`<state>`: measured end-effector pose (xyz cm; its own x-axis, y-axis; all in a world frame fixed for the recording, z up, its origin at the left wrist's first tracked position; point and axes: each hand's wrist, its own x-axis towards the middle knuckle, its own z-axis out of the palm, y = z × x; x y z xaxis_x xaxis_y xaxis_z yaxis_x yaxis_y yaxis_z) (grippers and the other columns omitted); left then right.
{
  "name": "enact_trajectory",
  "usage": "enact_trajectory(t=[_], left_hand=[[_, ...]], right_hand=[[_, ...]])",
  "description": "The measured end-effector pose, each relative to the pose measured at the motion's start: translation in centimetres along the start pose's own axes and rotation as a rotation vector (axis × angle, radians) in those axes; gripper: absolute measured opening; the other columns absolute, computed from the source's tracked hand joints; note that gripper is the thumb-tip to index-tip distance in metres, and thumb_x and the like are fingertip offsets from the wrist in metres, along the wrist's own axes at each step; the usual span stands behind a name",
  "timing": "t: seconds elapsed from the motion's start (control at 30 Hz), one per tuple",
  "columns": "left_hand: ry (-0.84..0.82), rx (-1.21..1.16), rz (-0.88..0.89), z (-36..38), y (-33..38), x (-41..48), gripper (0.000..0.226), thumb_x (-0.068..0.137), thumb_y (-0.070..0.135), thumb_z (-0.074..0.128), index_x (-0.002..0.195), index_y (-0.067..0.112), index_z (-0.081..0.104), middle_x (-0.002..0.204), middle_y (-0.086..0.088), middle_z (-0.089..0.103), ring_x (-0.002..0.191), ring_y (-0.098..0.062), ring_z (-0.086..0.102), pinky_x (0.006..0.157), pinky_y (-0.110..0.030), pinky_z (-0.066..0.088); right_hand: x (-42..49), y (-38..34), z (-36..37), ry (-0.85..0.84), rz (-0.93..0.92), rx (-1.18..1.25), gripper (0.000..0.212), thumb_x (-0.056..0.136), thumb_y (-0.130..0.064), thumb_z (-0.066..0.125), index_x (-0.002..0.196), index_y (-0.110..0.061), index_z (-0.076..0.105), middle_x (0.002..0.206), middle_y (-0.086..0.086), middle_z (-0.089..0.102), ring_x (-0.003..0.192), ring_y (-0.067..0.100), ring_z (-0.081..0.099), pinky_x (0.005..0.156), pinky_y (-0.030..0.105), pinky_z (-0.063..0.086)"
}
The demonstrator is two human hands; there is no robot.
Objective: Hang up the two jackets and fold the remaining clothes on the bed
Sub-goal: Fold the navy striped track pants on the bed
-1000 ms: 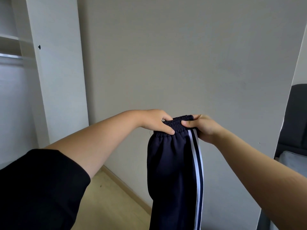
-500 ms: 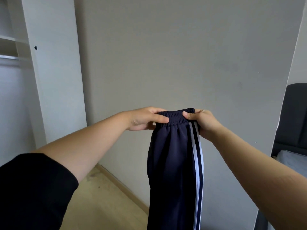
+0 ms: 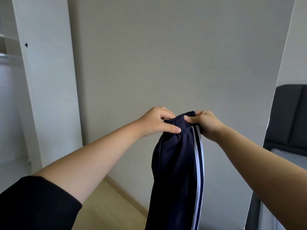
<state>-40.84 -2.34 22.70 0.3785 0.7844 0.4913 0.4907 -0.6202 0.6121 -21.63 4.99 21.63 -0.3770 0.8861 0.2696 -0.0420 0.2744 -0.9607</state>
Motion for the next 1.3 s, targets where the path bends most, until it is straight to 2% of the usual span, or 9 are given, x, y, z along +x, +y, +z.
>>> enact_trajectory(t=[0.13, 0.23, 0.4, 0.53, 0.67, 0.8, 0.9, 1.03, 1.3], left_hand=[[-0.097, 0.449, -0.149, -0.8, -0.9, 0.6, 0.016, 0.072, 0.037, 0.078, 0.079, 0.028, 0.066, 0.09, 0.004, 0.044, 0.083, -0.012, 0.049, 0.075, -0.026, 0.042], [-0.12, 0.521, -0.11, -0.9, -2.0, 0.9, 0.02, 0.077, 0.038, 0.074, 0.066, 0.033, 0.058, 0.089, 0.007, 0.049, 0.091, -0.014, 0.044, 0.079, -0.026, 0.039], [0.062, 0.318, -0.112, -1.3, -4.2, 1.2, 0.014, 0.083, 0.025, 0.07, 0.086, 0.011, 0.068, 0.117, 0.009, 0.049, 0.107, -0.009, 0.046, 0.088, -0.018, 0.033], [0.168, 0.159, -0.227, -0.1, -4.6, 1.7, 0.014, 0.079, 0.022, 0.073, 0.073, 0.014, 0.063, 0.076, 0.0, 0.062, 0.07, -0.012, 0.054, 0.067, -0.026, 0.041], [0.228, -0.025, -0.185, 0.5, -4.6, 1.8, 0.022, 0.074, 0.014, 0.077, 0.073, 0.017, 0.055, 0.072, 0.006, 0.058, 0.068, -0.009, 0.052, 0.067, -0.022, 0.04], [0.163, -0.002, -0.23, 0.7, -4.2, 2.1, 0.048, 0.073, 0.02, 0.079, 0.112, 0.032, 0.054, 0.1, 0.005, 0.061, 0.099, -0.01, 0.055, 0.088, -0.021, 0.038], [0.018, 0.01, -0.311, 1.1, -3.8, 2.4, 0.065, 0.078, 0.026, 0.075, 0.136, 0.028, 0.046, 0.119, 0.008, 0.055, 0.111, -0.008, 0.053, 0.093, -0.017, 0.038], [-0.002, -0.055, -0.292, 1.5, -3.6, 2.5, 0.026, 0.079, 0.022, 0.074, 0.105, 0.02, 0.069, 0.099, 0.005, 0.071, 0.092, -0.011, 0.067, 0.081, -0.019, 0.052], [0.06, 0.132, -0.085, 1.6, -3.7, 2.5, 0.033, 0.077, 0.012, 0.074, 0.093, 0.034, 0.057, 0.105, 0.003, 0.063, 0.097, -0.009, 0.058, 0.09, -0.022, 0.042]], right_hand=[[-0.5, 1.0, 0.0, 0.033, 0.012, -0.018, 0.005, 0.081, -0.001, 0.067, 0.078, -0.001, 0.071, 0.074, 0.012, 0.072, 0.066, 0.023, 0.069, 0.059, 0.027, 0.056], [-0.7, 1.5, 0.1, 0.034, 0.008, -0.013, 0.005, 0.081, -0.003, 0.067, 0.078, -0.002, 0.071, 0.075, 0.011, 0.072, 0.067, 0.022, 0.07, 0.058, 0.026, 0.055], [-1.0, 1.7, -0.5, 0.13, -0.061, -0.057, 0.002, 0.08, -0.004, 0.07, 0.079, -0.004, 0.071, 0.076, 0.008, 0.073, 0.069, 0.018, 0.07, 0.063, 0.024, 0.055], [-1.1, 1.7, 0.0, 0.15, -0.099, -0.058, 0.008, 0.084, -0.002, 0.065, 0.077, -0.004, 0.07, 0.072, 0.006, 0.073, 0.066, 0.017, 0.07, 0.058, 0.023, 0.054], [-1.1, 1.5, -0.5, 0.176, -0.126, -0.093, 0.012, 0.087, 0.001, 0.061, 0.08, -0.003, 0.069, 0.072, 0.004, 0.072, 0.067, 0.016, 0.069, 0.062, 0.026, 0.056], [-1.2, 2.2, -0.7, 0.225, -0.14, -0.117, 0.016, 0.088, 0.005, 0.058, 0.079, -0.005, 0.067, 0.073, 0.005, 0.07, 0.07, 0.019, 0.067, 0.073, 0.032, 0.055], [-1.2, 2.6, -0.5, 0.279, -0.164, -0.091, 0.021, 0.087, 0.007, 0.057, 0.076, -0.009, 0.066, 0.074, 0.004, 0.068, 0.071, 0.019, 0.065, 0.075, 0.032, 0.055], [-1.3, 2.7, -0.4, 0.304, -0.193, -0.066, 0.021, 0.084, 0.007, 0.061, 0.074, -0.01, 0.066, 0.065, -0.004, 0.07, 0.062, 0.009, 0.067, 0.06, 0.02, 0.055], [-1.8, 2.7, -1.1, 0.304, -0.21, -0.076, 0.018, 0.08, 0.009, 0.066, 0.073, -0.008, 0.065, 0.062, -0.005, 0.07, 0.06, 0.008, 0.067, 0.06, 0.019, 0.055]])
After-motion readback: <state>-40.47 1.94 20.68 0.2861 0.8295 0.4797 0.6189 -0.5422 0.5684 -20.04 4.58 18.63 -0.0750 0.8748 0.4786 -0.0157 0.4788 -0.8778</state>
